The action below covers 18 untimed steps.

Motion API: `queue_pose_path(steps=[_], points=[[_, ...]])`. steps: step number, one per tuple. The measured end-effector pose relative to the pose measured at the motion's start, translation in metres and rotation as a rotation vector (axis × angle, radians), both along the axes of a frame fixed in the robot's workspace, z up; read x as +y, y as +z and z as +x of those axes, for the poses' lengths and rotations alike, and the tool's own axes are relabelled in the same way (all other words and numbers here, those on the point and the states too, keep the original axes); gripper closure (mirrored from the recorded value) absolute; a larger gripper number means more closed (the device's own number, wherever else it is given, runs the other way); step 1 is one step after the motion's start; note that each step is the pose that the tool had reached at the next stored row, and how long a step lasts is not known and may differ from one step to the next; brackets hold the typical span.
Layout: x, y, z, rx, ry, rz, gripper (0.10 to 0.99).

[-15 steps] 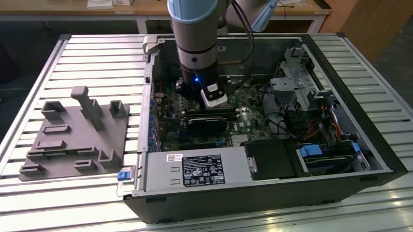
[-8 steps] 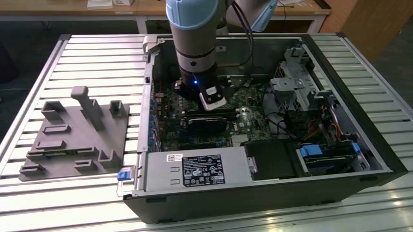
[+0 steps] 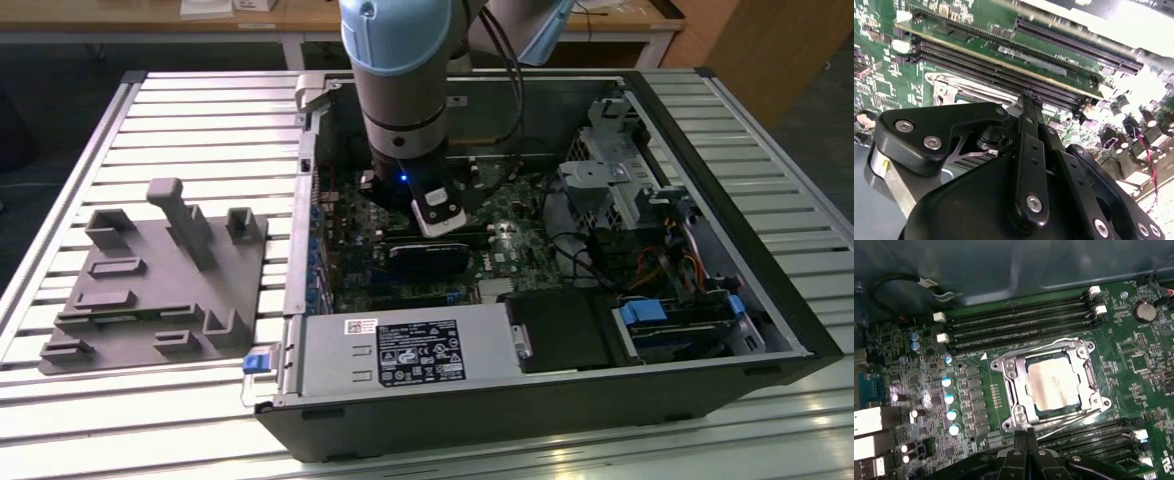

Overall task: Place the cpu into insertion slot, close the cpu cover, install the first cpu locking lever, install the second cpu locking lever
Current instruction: 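Install the second cpu locking lever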

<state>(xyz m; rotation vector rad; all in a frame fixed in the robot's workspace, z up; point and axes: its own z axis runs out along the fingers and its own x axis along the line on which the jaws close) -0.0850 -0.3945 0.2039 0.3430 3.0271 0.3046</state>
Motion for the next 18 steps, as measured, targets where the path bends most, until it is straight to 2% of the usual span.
queue_pose_path(steps=[6,18], points=[[-0.0025,-0.0021,-0.0006,0.0001,0.000,0.023,0.980],[-0.0032,-0.0088,-0.0050,0.0007,0.000,0.073,0.980]])
